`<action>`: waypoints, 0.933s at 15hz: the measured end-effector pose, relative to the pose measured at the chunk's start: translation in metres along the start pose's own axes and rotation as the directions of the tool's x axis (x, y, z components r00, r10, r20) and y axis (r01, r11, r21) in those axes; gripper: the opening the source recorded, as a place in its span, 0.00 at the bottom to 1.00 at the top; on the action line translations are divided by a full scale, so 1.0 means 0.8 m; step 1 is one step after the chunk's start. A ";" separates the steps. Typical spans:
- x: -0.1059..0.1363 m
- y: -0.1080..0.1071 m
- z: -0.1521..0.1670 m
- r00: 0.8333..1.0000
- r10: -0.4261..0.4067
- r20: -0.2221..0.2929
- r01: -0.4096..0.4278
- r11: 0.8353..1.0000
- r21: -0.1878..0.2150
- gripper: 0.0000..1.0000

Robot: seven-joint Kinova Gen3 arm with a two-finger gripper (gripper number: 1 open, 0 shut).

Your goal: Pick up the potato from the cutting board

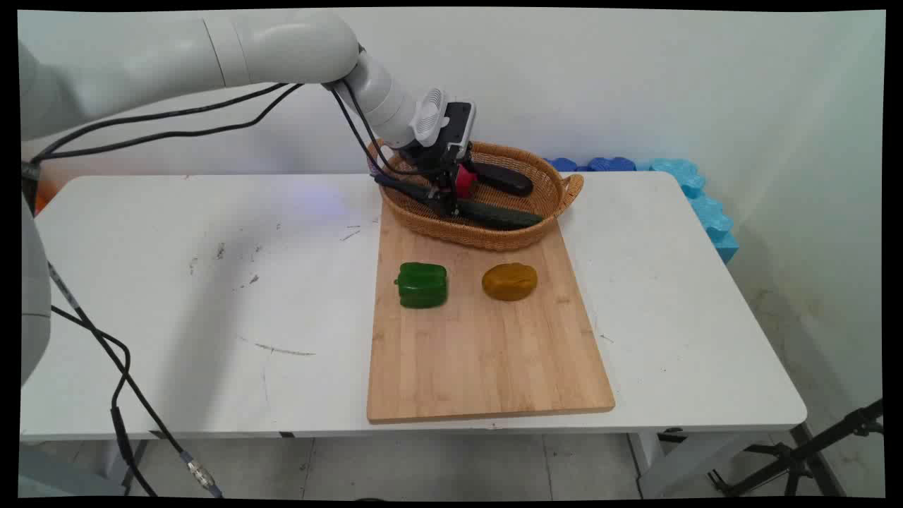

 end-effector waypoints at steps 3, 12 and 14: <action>0.005 -0.001 -0.005 1.000 0.005 -0.006 -0.005 1.000 0.006 1.00; 0.035 0.013 -0.045 0.999 -0.038 -0.038 0.039 0.999 0.025 1.00; 0.050 0.025 -0.059 0.996 -0.067 -0.053 0.068 0.997 0.019 1.00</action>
